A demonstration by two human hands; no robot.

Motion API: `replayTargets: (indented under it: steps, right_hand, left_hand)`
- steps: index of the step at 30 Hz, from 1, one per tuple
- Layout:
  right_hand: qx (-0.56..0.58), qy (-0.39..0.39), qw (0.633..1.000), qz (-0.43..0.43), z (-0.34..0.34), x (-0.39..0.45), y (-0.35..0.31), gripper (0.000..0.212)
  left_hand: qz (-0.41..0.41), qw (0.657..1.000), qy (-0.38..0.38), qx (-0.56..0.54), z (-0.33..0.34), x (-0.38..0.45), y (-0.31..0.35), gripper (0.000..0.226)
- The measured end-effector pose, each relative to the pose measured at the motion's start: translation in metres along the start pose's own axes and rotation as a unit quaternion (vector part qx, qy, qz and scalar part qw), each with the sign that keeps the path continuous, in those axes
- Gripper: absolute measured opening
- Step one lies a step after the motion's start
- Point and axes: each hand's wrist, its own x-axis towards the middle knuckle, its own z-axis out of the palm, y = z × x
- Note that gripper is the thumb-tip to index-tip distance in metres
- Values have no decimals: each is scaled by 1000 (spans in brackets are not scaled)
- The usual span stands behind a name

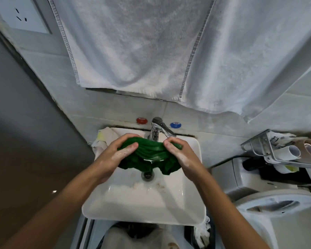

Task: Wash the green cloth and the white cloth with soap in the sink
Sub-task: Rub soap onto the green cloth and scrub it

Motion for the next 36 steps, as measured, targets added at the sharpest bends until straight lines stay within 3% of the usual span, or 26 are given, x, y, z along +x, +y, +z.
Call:
replayTargets:
  steps: [2, 6, 8, 11, 13, 16, 18, 22, 27, 31, 36]
  right_hand:
    - [23, 111, 993, -11, 20, 8, -2, 32]
    - [89, 241, 965, -54, 50, 30, -9, 36]
    - [93, 243, 963, -68, 65, 31, -9, 35]
    - [69, 189, 977, -63, 82, 20, -5, 33]
    - [84, 199, 975, -44, 76, 26, -8, 41]
    - [168, 274, 947, 10, 64, 50, -11, 40]
    - [189, 276, 942, 3, 69, 46, -9, 39]
    - [170, 239, 956, -4, 75, 23, 6, 36]
    - [156, 309, 938, -2, 64, 46, 1, 30]
    - [159, 281, 946, 3, 74, 32, 1, 34]
    - [109, 303, 947, 9, 61, 49, -4, 34]
  left_hand:
    - [25, 996, 88, 15, 19, 7, 0, 6]
    - [120, 969, 203, 68, 53, 19, -8, 23]
    - [126, 949, 276, 84, 57, 30, -11, 24]
    - [95, 926, 359, 61, 46, 48, -9, 34]
    - [96, 929, 353, 56, 56, 42, -10, 36]
    - [145, 939, 305, 64, 83, 23, -10, 37]
    - [148, 933, 322, 64, 77, 33, -6, 33]
    - [105, 921, 373, 42, 64, 55, -9, 34]
    - [127, 935, 320, 87, 85, 33, -13, 40]
    - [110, 920, 365, 94, 63, 62, -7, 39]
    - [126, 928, 328, 121, 84, 36, -17, 43]
